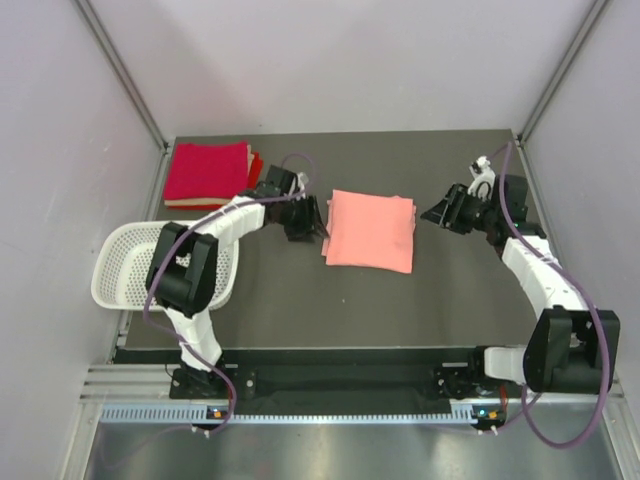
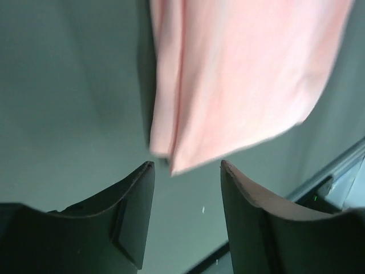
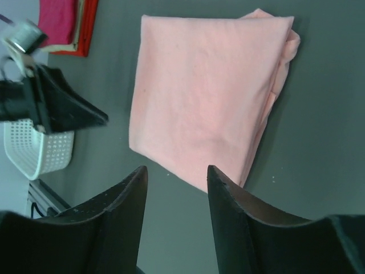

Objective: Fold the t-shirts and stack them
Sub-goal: Fold the tshirt, then neatly place the folded tshirt to the corner

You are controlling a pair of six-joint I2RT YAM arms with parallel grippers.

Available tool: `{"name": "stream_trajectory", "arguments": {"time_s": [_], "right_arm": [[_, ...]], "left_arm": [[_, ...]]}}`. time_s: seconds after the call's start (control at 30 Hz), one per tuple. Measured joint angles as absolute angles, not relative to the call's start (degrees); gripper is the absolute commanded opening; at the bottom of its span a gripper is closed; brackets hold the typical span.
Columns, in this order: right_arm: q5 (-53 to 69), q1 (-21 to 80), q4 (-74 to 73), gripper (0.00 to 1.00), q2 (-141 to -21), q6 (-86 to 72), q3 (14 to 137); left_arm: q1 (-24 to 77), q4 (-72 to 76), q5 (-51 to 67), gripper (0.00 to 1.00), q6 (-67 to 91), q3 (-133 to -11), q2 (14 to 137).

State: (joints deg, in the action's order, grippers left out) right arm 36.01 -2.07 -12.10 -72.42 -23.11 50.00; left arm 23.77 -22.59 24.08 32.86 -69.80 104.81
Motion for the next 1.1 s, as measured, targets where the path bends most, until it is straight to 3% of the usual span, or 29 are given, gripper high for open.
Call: {"name": "stream_trajectory", "arguments": {"time_s": [0.23,0.37,1.1], "right_arm": [[34.5,-2.0,-12.1,0.53,-79.0,-21.6,49.5],[34.0,-2.0,-12.0,0.54,-81.6,-21.5,49.5],[30.9,5.1,-5.4,0.57,-88.3,-23.1,48.1]], "left_arm": [[18.9,-23.6,29.3,0.59,25.5,-91.5,117.4],[17.4,-24.1,31.9,0.62,23.6,-97.0,124.5],[17.0,-17.6,41.8,0.64,26.3,-102.8,135.0]]}}
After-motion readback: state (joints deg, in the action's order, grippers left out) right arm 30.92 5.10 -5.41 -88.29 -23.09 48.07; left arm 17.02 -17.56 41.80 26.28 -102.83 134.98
